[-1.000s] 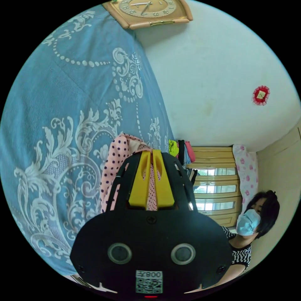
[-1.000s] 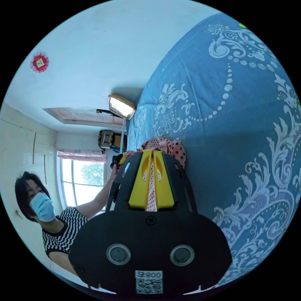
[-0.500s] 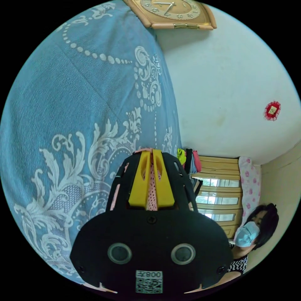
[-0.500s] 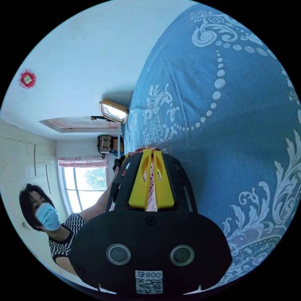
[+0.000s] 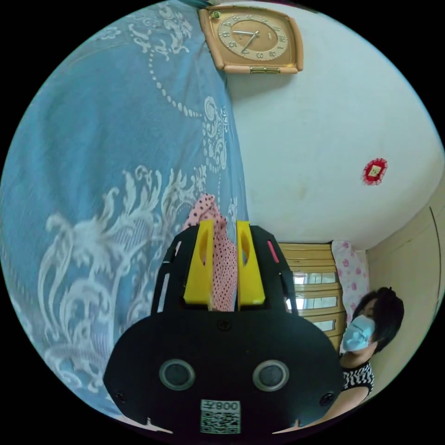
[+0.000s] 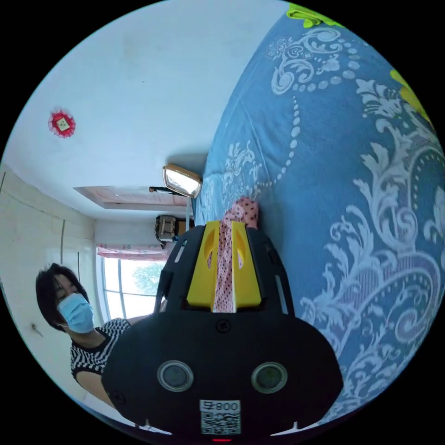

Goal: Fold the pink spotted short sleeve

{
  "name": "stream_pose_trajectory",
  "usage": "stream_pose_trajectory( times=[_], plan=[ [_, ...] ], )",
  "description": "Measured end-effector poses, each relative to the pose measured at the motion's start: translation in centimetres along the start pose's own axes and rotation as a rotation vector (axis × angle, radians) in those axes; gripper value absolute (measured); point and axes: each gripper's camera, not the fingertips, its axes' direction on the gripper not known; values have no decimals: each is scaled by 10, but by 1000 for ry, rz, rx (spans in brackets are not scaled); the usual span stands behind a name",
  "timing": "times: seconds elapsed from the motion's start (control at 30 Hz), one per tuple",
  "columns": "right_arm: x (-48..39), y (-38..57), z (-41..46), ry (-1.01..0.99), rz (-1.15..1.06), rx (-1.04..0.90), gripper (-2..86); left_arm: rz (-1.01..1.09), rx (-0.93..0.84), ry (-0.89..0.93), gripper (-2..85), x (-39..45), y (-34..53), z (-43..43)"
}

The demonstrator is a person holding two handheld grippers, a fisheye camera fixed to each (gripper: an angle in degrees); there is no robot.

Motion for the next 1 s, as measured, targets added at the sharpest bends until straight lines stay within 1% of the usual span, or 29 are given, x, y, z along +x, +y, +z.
stream_pose_trajectory(
  times=[0.17,0.23,0.37,0.43,0.57,0.73,0.87,0.93,1.0],
  plan=[
    [-9,72,-10,105,-34,-64,68,-7,-15,-26,97,-26,69,-50],
    [-5,112,-10,165,3,-111,76,-44,-4,-56,104,-39,97,-69],
    [9,159,-9,172,85,-120,84,-128,23,-89,115,-68,155,-93],
    [19,177,-7,117,131,-101,85,-154,14,-80,116,-78,172,-91],
    [26,188,3,77,156,-85,86,-168,-49,-70,117,-95,195,-68],
    [30,194,12,34,175,-63,80,-157,-26,-21,111,-108,201,-45],
    [34,197,16,24,196,-58,62,-159,-33,-31,78,-120,206,-24],
    [36,199,18,24,207,-58,33,-173,-34,-41,54,-126,211,-15],
    [35,202,17,34,207,-57,23,-190,-25,-46,35,-132,219,-8]
  ],
)
